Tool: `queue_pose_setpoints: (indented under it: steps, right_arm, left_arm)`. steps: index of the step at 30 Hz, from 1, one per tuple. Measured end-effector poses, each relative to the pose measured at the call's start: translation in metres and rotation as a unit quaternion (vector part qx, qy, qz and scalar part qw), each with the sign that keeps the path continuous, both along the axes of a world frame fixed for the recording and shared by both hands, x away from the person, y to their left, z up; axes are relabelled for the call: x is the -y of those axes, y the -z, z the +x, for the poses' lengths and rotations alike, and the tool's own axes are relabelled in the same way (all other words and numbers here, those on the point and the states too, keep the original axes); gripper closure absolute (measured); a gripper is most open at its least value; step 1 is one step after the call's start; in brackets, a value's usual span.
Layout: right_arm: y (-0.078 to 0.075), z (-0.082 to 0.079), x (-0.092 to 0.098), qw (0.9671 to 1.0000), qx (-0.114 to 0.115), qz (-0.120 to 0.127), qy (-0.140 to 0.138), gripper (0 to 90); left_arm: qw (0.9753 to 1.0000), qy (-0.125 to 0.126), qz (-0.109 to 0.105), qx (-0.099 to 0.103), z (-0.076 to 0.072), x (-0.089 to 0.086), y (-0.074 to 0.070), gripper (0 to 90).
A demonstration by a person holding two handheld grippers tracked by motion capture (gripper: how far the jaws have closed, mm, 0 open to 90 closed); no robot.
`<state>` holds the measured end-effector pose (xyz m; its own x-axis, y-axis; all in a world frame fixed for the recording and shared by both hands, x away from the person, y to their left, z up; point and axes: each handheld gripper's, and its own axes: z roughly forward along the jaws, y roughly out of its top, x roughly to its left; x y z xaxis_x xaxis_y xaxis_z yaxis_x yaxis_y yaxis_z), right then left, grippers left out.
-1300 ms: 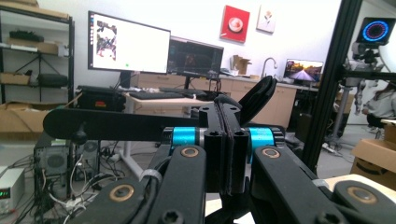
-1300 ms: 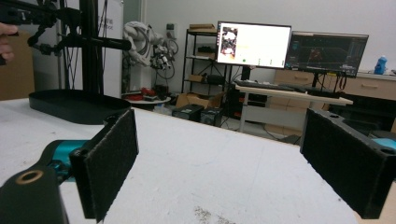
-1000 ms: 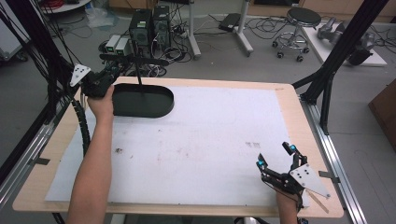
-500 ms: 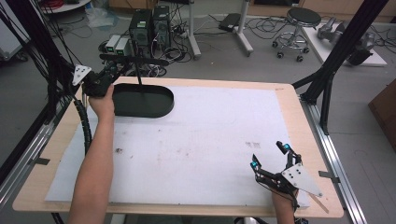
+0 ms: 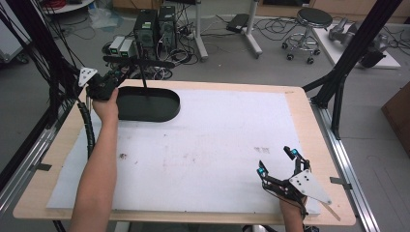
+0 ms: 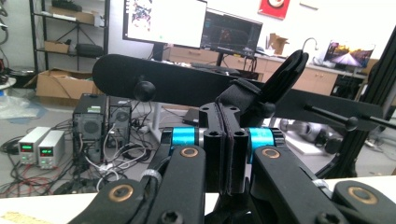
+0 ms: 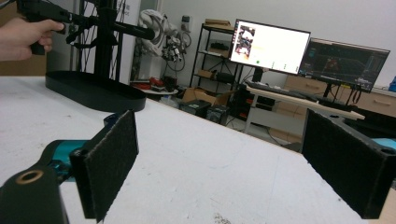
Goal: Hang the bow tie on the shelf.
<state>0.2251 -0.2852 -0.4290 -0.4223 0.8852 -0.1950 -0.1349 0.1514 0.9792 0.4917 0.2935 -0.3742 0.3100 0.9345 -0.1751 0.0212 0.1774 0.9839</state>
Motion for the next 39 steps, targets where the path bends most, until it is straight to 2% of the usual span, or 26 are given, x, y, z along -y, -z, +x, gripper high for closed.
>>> queue_pose_setpoints:
  steps: [5,6,13,20,22,25,26,30,31,33,35,36,37,39]
  right_arm:
    - [-0.001,-0.001,-0.001,1.0,0.002,-0.004,0.0,10.5]
    - [-0.001,-0.001,-0.001,1.0,0.002,-0.002,-0.001,10.5]
    - [-0.002,-0.001,-0.001,1.0,0.005,-0.003,-0.001,10.5]
    - [-0.002,-0.001,-0.001,1.0,0.005,0.002,0.0,10.5]
    - [-0.002,-0.002,0.0,0.9999,0.007,0.009,-0.001,10.5]
    - [-0.001,-0.002,0.002,0.9999,0.006,0.013,0.002,10.5]
    - [-0.001,-0.002,0.002,0.9999,0.006,0.013,0.002,10.5]
    - [0.003,-0.003,0.008,0.9998,0.007,0.019,0.007,10.5]
    - [0.004,-0.003,0.01,0.9997,0.009,0.023,0.007,10.5]
    - [0.005,-0.004,0.014,0.9994,0.007,0.032,0.008,10.5]
    - [0.006,-0.005,0.018,0.9991,0.006,0.041,0.012,10.5]
    - [0.007,-0.005,0.02,0.9989,0.005,0.044,0.014,10.5]
    - [0.008,-0.006,0.022,0.9987,0.005,0.048,0.015,10.4]
    - [0.009,-0.007,0.026,0.9982,0.002,0.057,0.017,10.4]
  left_arm:
    - [0.9998,-0.01,0.011,-0.012,0.001,0.0,0.003,86.2]
    - [0.9998,-0.013,0.011,-0.014,0.001,0.0,0.004,83.5]
    - [0.9991,-0.027,0.006,-0.032,0.0,-0.004,0.007,54.6]
    - [0.9992,-0.02,0.019,-0.029,-0.014,-0.01,0.008,31.6]
    - [0.9987,-0.016,0.043,-0.023,-0.027,-0.01,0.006,27.7]
    - [0.9982,-0.011,0.057,-0.009,-0.043,-0.011,0.004,23.0]
    - [0.9982,-0.011,0.057,-0.009,-0.043,-0.011,0.004,22.9]
    - [0.9982,-0.007,0.06,0.003,-0.067,-0.012,-0.001,20.7]
    - [0.9981,-0.007,0.058,0.02,-0.082,-0.012,-0.003,20.2]
    - [0.9976,-0.011,0.058,0.035,-0.096,-0.013,-0.006,15.9]
    - [0.9973,-0.016,0.058,0.043,-0.111,-0.013,-0.009,15.9]
    - [0.9973,-0.016,0.058,0.043,-0.111,-0.013,-0.009,15.9]
    - [0.9971,-0.017,0.055,0.05,-0.124,-0.015,-0.011,15.9]
    - [0.9969,-0.019,0.054,0.055,-0.137,-0.017,-0.01,15.9]
